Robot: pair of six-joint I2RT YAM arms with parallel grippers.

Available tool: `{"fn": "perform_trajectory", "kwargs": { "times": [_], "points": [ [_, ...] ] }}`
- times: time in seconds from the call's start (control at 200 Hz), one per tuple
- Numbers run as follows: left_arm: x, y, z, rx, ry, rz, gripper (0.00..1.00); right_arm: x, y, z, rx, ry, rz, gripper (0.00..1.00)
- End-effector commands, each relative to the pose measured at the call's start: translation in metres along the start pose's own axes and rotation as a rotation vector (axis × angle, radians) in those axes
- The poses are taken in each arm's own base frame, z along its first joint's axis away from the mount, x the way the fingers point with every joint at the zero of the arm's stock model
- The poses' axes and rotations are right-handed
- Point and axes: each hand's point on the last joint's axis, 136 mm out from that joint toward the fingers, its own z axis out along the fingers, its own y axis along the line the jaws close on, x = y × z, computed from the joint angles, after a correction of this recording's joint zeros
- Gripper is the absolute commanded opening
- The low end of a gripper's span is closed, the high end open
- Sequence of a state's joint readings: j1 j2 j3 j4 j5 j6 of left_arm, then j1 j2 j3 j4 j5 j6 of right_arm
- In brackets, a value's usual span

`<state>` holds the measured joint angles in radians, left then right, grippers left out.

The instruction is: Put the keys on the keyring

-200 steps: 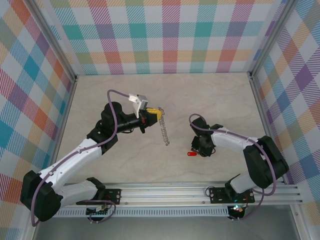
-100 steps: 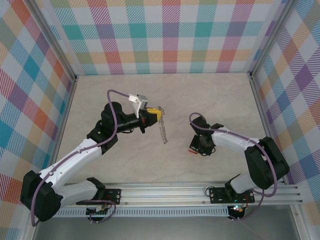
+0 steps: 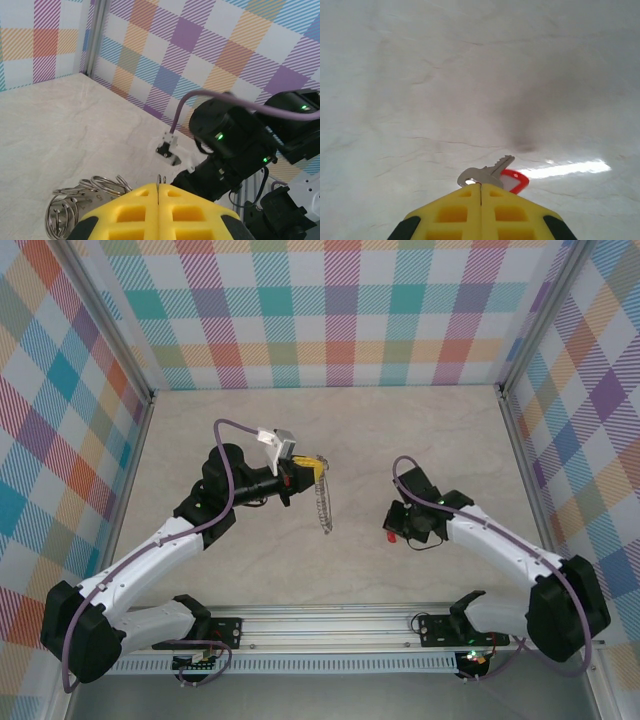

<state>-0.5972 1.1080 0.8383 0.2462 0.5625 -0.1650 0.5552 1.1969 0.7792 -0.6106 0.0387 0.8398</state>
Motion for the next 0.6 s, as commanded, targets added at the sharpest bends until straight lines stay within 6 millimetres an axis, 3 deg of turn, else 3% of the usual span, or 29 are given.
{"fn": "perform_trajectory", "kwargs": {
  "times": [0.0,0.195,0.325,0.45,0.595],
  "points": [
    [-0.023,-0.016,-0.001,0.057,-0.054,0.041,0.00,-0.032,0.054,-0.037,-0.242,-0.126,-0.118,0.00],
    [-0.028,-0.020,0.002,0.072,-0.023,0.057,0.00,-0.062,0.113,-0.100,-0.571,-0.259,-0.260,0.00],
    [-0.033,-0.023,0.007,0.090,0.001,0.075,0.00,-0.068,0.144,-0.143,-0.774,-0.326,-0.390,0.00],
    [-0.039,-0.026,0.013,0.121,0.022,0.089,0.00,-0.067,0.161,-0.175,-0.902,-0.386,-0.502,0.00],
    [-0.046,-0.028,0.022,0.143,0.034,0.104,0.00,-0.063,0.171,-0.200,-0.987,-0.419,-0.578,0.00]
  ]
}}
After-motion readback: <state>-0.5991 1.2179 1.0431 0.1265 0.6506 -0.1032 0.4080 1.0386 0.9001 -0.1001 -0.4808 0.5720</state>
